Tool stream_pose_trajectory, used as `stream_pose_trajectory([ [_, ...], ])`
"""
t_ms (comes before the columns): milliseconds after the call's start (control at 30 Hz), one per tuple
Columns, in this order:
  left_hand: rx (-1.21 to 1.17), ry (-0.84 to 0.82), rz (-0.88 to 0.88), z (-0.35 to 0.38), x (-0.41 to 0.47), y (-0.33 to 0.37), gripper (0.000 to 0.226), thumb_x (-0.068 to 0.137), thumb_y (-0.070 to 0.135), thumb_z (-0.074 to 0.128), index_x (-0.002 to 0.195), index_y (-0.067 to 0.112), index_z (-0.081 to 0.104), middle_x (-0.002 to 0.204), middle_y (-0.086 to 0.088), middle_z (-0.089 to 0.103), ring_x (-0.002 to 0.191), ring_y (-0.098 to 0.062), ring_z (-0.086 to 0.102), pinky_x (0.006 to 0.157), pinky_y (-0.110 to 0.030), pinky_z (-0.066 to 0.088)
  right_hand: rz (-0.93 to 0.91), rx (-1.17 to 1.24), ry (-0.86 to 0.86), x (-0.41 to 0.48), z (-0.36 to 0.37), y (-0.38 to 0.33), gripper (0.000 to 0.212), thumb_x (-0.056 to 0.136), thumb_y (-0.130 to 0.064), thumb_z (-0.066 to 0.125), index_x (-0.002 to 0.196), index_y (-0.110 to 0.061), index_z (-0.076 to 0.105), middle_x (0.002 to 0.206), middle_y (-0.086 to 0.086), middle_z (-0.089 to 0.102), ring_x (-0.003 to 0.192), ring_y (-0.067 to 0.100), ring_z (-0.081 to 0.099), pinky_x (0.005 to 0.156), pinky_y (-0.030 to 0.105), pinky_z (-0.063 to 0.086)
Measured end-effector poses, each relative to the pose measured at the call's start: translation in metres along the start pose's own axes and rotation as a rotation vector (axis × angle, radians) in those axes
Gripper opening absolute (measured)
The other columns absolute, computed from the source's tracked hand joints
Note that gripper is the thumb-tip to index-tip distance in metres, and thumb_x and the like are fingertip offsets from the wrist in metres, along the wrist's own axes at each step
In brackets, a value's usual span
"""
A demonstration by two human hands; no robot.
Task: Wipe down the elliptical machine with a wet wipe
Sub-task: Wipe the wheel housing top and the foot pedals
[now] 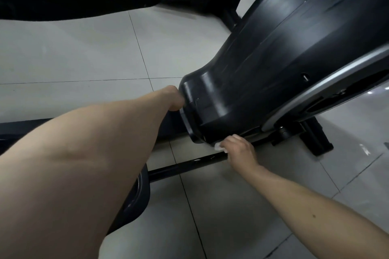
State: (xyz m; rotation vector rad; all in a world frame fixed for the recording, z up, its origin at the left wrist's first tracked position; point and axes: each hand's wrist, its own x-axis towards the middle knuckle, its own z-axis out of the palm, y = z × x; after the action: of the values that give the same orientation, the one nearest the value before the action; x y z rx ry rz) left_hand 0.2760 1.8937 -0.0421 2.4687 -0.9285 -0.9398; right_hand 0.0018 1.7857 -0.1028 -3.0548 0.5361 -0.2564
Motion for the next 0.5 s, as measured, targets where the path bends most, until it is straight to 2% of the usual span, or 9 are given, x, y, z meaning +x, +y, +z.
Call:
stream_pose_trajectory([
  [67,0.014,0.001,0.007,0.001,0.000,0.002,0.011,0.096,0.016,0.049,0.106,0.011,0.048,0.110,-0.011,0.055,0.096,-0.031,0.053,0.080,-0.036,0.041,0.017,0.026,0.068,-0.007,-0.006,0.004,0.028,0.067,0.008,0.060,0.077,-0.016,0.071,0.071,-0.002,0.061,0.069,0.016,0.047,0.050,0.034,0.050],
  [167,0.016,-0.001,0.031,0.004,-0.002,0.006,0.011,0.097,0.015,0.049,0.107,0.011,0.051,0.109,-0.011,0.054,0.096,-0.030,0.053,0.080,-0.035,0.041,-0.027,0.140,0.100,0.012,-0.006,-0.024,0.030,0.076,0.008,0.057,0.088,-0.013,0.075,0.085,-0.002,0.069,0.074,0.018,0.054,0.063,0.028,0.049],
  [267,0.081,-0.018,0.081,0.012,-0.005,0.014,0.028,0.099,0.016,0.049,0.123,0.006,0.058,0.119,-0.014,0.059,0.107,-0.031,0.058,0.081,-0.033,0.042,0.035,0.193,0.083,0.036,0.010,-0.046,0.032,0.080,0.007,0.061,0.100,-0.012,0.077,0.095,-0.002,0.071,0.082,0.019,0.059,0.067,0.032,0.053],
  [333,0.143,-0.057,0.105,0.019,-0.004,0.015,0.033,0.099,0.016,0.049,0.129,0.005,0.058,0.127,-0.016,0.059,0.115,-0.032,0.058,0.084,-0.032,0.044,0.019,0.198,0.091,0.043,0.017,-0.044,0.032,0.080,0.005,0.065,0.103,-0.014,0.077,0.098,-0.003,0.071,0.085,0.017,0.060,0.068,0.028,0.051],
  [433,0.218,-0.111,0.128,0.022,-0.011,0.014,0.038,0.099,0.020,0.049,0.134,0.008,0.056,0.136,-0.014,0.055,0.122,-0.030,0.054,0.096,-0.035,0.043,-0.061,0.143,0.041,0.018,0.023,-0.029,0.036,0.072,0.011,0.068,0.095,-0.014,0.077,0.090,0.002,0.069,0.077,0.024,0.062,0.062,0.025,0.048],
  [500,0.249,-0.139,0.163,0.022,-0.019,0.016,0.037,0.101,0.021,0.049,0.136,0.009,0.055,0.138,-0.013,0.052,0.124,-0.029,0.052,0.100,-0.034,0.042,0.006,0.078,-0.002,-0.007,0.022,-0.015,0.034,0.066,0.010,0.070,0.089,-0.014,0.077,0.079,0.004,0.064,0.071,0.029,0.064,0.055,0.031,0.054],
])
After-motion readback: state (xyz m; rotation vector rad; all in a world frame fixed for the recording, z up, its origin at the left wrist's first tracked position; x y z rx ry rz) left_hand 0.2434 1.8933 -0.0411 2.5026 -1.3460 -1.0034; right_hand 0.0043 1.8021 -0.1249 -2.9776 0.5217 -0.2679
